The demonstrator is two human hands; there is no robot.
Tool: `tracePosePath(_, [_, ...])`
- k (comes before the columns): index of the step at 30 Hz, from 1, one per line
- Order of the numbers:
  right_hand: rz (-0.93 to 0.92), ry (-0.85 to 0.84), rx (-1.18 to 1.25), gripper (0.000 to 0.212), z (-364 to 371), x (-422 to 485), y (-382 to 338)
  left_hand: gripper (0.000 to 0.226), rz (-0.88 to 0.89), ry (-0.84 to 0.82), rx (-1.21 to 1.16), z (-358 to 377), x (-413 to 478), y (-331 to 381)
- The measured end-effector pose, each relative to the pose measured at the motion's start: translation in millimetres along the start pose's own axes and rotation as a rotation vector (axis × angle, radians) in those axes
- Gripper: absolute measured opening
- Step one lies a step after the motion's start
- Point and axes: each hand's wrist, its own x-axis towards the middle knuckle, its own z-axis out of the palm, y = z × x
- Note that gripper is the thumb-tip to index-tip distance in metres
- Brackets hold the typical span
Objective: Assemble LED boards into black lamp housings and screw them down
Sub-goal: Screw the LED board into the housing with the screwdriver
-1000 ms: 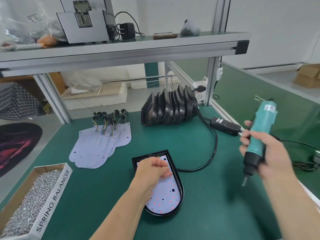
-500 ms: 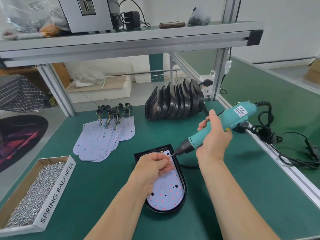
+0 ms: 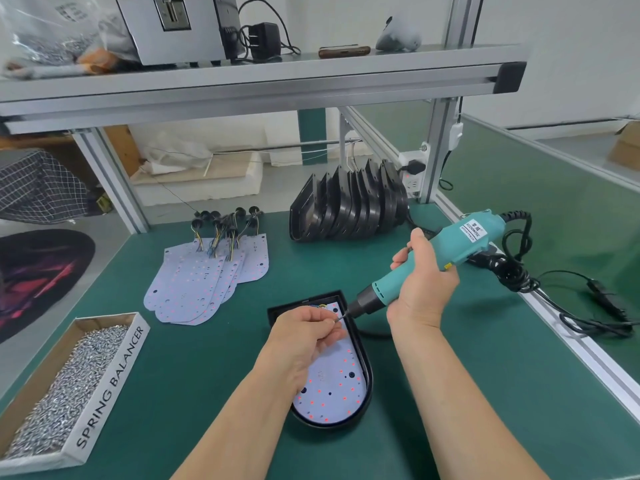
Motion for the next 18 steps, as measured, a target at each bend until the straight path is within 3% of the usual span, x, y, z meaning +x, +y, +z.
tracePosePath(6, [-0.009, 0.106, -0.042, 0.024, 0.4, -2.3, 3.3, 0.017, 0.135, 0.116, -0.025, 13.6, -7.4, -12.8])
tracePosePath(11, [0.032, 0.093, -0.038, 0.024, 3.0, -0.4, 4.2, 0.013, 0.180, 0.096, -0.017, 8.2, -12.3, -10.0])
tracePosePath(15, [0.036, 0.064, -0.019, 0.027, 7.0, 2.0, 3.7, 0.026, 0.286, 0.124, 0.347, -12.8, -16.5, 7.9])
tracePosePath(18, [0.025, 0.029, 0.005, 0.032, 11.5, 3.0, 1.6, 0.030, 0.404, 0.423, 0.775, -43.7, -16.0, 16.4])
